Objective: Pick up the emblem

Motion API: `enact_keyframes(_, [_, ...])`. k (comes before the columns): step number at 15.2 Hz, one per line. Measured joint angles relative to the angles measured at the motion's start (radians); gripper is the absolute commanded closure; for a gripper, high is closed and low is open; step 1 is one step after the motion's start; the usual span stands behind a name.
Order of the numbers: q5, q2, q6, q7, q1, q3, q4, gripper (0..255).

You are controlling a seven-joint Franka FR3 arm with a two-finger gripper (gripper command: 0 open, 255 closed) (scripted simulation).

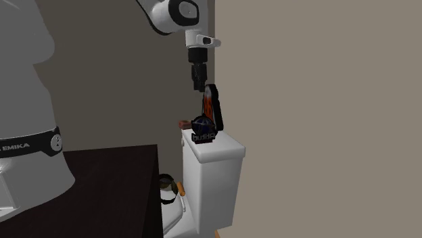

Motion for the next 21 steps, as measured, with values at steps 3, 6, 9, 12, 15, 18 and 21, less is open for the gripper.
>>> enact_keyframes(3, [-0.091,0.126,0.035,0.099,0.018,0.024,0.075,0])
enact_keyframes(6, [-0.188,0.253,0.06,0.198,0.053,0.025,0.154,0])
enact_keyframes(9, [-0.279,0.381,0.07,0.286,0.107,0.007,0.247,0])
enact_keyframes(12, [-0.334,0.467,0.075,0.34,0.151,-0.013,0.313,0])
enact_keyframes(15, [-0.359,0.508,0.097,0.36,0.168,-0.027,0.329,0])
enact_keyframes(18, [-0.379,0.544,0.124,0.374,0.179,-0.041,0.335,0])
enact_keyframes(21, [-0.388,0.558,0.137,0.381,0.184,-0.047,0.336,255])
